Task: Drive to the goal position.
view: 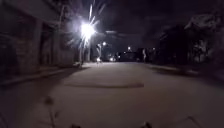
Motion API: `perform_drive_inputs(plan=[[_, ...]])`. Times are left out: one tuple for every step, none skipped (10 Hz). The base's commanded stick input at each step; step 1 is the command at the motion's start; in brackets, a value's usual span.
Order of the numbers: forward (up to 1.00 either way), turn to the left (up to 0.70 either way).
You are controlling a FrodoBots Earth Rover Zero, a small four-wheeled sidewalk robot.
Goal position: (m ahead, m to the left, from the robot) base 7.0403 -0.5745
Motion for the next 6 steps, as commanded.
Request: perform_drive_inputs(plan=[[0.50, 0.00], [0.50, 0.00], [0.50, 0.00], [0.50, 0.00], [0.50, 0.00], [0.50, 0.00]])
